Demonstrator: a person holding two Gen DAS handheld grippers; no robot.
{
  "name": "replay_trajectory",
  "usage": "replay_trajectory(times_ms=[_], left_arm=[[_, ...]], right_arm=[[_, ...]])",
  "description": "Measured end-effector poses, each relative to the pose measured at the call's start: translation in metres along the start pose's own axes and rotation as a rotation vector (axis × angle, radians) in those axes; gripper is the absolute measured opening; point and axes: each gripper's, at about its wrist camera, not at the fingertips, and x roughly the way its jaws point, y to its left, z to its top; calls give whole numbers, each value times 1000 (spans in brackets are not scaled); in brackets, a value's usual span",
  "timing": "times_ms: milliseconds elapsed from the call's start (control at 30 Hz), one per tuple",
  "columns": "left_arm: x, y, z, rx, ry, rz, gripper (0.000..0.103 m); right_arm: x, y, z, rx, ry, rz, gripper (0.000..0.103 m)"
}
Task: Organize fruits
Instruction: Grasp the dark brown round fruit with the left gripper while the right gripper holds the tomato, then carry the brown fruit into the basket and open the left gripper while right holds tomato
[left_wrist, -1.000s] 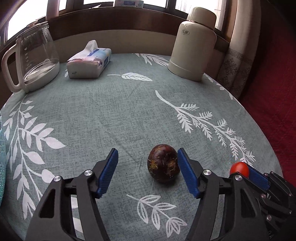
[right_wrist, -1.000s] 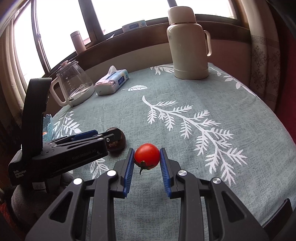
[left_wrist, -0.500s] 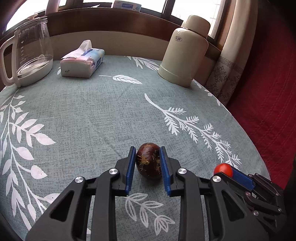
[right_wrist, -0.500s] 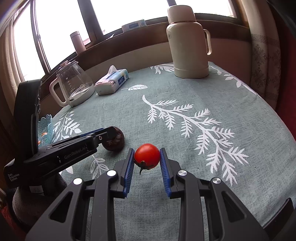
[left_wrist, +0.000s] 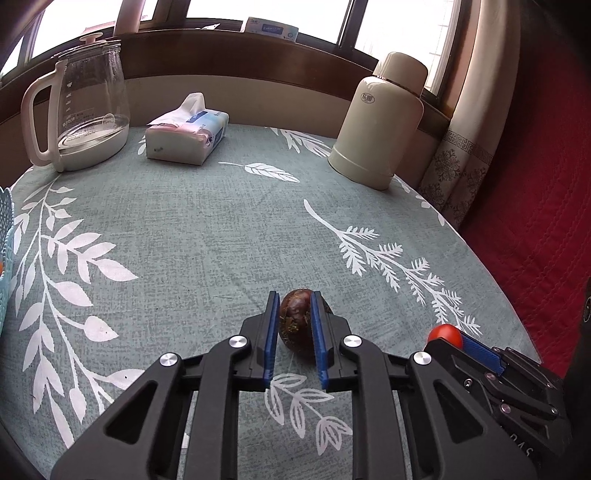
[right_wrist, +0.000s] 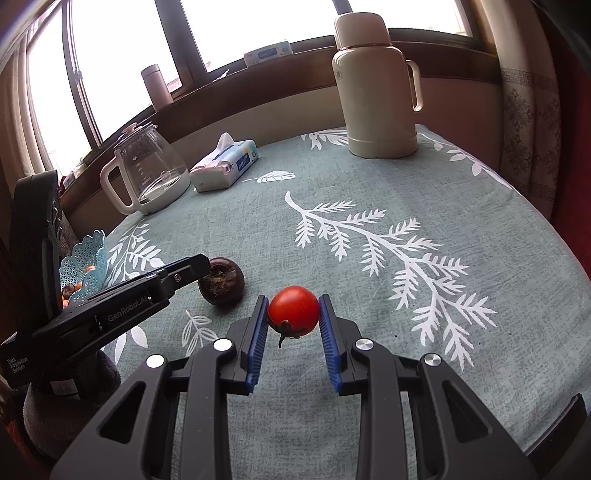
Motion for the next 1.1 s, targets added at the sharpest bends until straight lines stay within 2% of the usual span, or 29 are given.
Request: replay_trajectory(times_ms=[300, 467, 533, 767, 933, 1100], left_arm=[[2, 2, -2, -10, 14, 10, 19], [9, 3, -2, -17, 47, 4, 35], [11, 2, -2, -13, 58, 7, 37], [21, -11, -1, 38, 104, 0, 37], [32, -24, 0, 77, 133, 30, 37], [30, -25, -3, 78, 119, 37, 37]], right_arm=[[0, 0, 0, -1, -2, 5, 28], [0, 0, 0, 0, -1, 7, 28], [0, 0, 0, 0, -1, 7, 28], [0, 0, 0, 2, -6, 10, 28], [-1, -1, 0, 9, -9, 11, 28], [-1, -1, -1, 6, -7, 12, 28]])
